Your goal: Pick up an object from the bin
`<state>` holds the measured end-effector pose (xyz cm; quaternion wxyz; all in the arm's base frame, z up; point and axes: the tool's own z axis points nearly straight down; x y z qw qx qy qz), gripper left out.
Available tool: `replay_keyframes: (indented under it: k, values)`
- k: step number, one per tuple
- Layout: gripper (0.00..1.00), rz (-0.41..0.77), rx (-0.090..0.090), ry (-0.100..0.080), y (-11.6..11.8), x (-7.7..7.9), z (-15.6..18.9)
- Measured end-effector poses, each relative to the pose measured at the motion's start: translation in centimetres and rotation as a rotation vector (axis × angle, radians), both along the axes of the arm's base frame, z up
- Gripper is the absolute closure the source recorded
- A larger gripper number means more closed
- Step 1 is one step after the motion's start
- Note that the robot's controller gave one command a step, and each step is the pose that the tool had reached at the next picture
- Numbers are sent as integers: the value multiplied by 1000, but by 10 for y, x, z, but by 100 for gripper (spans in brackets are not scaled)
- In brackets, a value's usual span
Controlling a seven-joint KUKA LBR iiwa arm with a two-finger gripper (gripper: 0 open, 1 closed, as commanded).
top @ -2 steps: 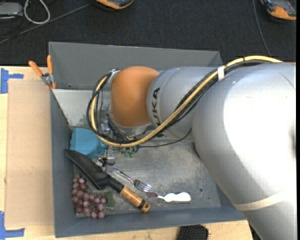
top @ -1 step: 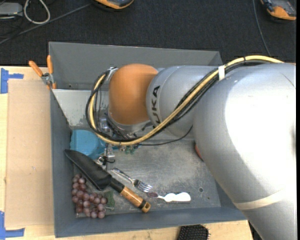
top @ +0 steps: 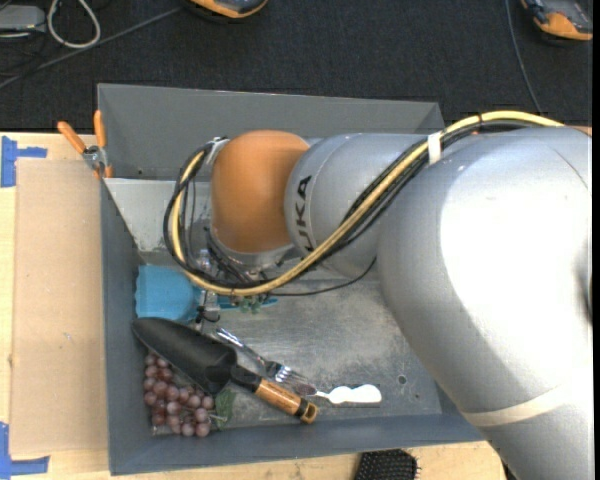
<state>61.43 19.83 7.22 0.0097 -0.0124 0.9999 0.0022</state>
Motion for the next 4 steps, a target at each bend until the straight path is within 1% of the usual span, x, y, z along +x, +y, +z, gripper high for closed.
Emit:
replay_keyframes:
  k: [1, 2, 3, 4]
  values:
    - [100, 0, 0, 0, 0, 0, 0]
    - [100, -19, -1, 6, -8, -8, 59]
    - [100, 9, 1, -5, -7, -3, 67]
    - [100, 25, -4, 9, -8, -7, 32]
